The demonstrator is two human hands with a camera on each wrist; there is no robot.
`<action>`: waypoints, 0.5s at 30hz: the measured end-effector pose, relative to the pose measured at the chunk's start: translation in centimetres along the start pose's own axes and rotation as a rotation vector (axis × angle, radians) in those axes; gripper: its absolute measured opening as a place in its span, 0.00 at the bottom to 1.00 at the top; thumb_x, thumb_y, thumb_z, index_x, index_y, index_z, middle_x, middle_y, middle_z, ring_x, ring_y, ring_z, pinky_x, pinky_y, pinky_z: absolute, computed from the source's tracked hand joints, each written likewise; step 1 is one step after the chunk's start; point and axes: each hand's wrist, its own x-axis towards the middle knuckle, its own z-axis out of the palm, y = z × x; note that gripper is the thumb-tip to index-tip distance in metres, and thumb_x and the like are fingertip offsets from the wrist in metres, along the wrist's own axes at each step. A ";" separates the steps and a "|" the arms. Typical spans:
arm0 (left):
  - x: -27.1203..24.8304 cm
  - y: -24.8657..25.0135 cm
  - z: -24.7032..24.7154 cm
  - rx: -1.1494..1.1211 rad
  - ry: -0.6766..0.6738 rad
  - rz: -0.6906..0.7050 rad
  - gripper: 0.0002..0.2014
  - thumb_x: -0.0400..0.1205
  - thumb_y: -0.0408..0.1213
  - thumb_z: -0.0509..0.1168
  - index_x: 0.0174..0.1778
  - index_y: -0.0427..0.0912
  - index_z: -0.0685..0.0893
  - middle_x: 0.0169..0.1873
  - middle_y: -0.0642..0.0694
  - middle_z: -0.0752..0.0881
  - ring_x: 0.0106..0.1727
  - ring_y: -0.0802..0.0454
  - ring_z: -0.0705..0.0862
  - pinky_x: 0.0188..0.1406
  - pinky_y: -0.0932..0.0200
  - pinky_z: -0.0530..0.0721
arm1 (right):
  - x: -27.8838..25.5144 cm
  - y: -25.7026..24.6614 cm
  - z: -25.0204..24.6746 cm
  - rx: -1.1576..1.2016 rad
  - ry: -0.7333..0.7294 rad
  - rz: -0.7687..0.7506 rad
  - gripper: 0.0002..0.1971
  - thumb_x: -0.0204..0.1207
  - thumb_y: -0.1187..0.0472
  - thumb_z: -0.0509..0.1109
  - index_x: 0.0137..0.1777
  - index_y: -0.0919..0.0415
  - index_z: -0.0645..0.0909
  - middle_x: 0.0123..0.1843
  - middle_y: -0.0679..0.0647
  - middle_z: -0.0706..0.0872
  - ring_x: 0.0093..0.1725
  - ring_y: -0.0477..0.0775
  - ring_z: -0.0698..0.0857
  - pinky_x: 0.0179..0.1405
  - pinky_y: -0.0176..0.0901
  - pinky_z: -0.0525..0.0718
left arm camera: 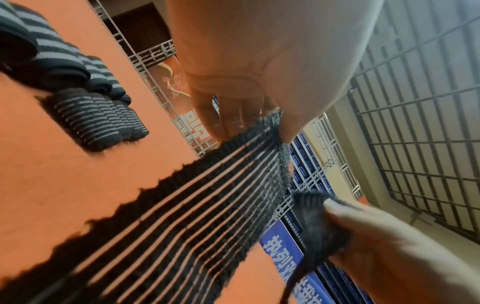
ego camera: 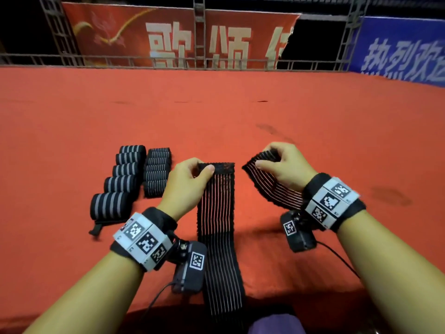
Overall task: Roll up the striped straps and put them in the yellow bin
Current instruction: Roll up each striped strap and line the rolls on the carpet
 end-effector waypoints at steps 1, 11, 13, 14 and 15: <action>-0.1 0.5 -0.6 -0.006 0.010 0.011 0.13 0.85 0.42 0.65 0.35 0.41 0.81 0.30 0.51 0.80 0.31 0.55 0.77 0.34 0.56 0.73 | -0.2 -2.0 -0.5 0.102 -0.001 -0.042 0.13 0.73 0.67 0.76 0.34 0.58 0.75 0.31 0.53 0.77 0.33 0.49 0.77 0.35 0.44 0.75; -1.8 8.4 -6.4 -0.114 -0.027 0.235 0.08 0.84 0.37 0.67 0.39 0.46 0.84 0.33 0.49 0.87 0.35 0.57 0.82 0.37 0.54 0.79 | -1.9 -14.7 -1.2 0.242 0.075 -0.285 0.09 0.75 0.69 0.73 0.36 0.59 0.79 0.35 0.55 0.83 0.37 0.52 0.83 0.42 0.52 0.84; -2.3 9.4 -7.1 -0.156 -0.022 0.267 0.05 0.83 0.39 0.66 0.42 0.46 0.85 0.38 0.49 0.88 0.39 0.57 0.83 0.41 0.52 0.81 | -2.0 -16.3 -1.1 0.255 0.158 -0.336 0.06 0.74 0.66 0.73 0.38 0.60 0.79 0.35 0.56 0.82 0.38 0.54 0.82 0.43 0.55 0.84; -2.5 9.8 -7.4 -0.169 -0.014 0.278 0.05 0.83 0.39 0.64 0.44 0.45 0.85 0.40 0.47 0.88 0.41 0.56 0.83 0.44 0.52 0.82 | -1.9 -17.2 -1.2 0.256 0.199 -0.361 0.06 0.73 0.64 0.73 0.38 0.59 0.79 0.36 0.55 0.82 0.39 0.55 0.83 0.44 0.56 0.84; -2.8 10.2 -7.7 -0.183 -0.009 0.279 0.06 0.84 0.37 0.63 0.45 0.45 0.84 0.41 0.47 0.87 0.41 0.56 0.83 0.45 0.52 0.82 | -1.8 -18.1 -1.3 0.245 0.233 -0.378 0.06 0.73 0.62 0.73 0.38 0.58 0.79 0.36 0.53 0.82 0.39 0.55 0.83 0.44 0.55 0.84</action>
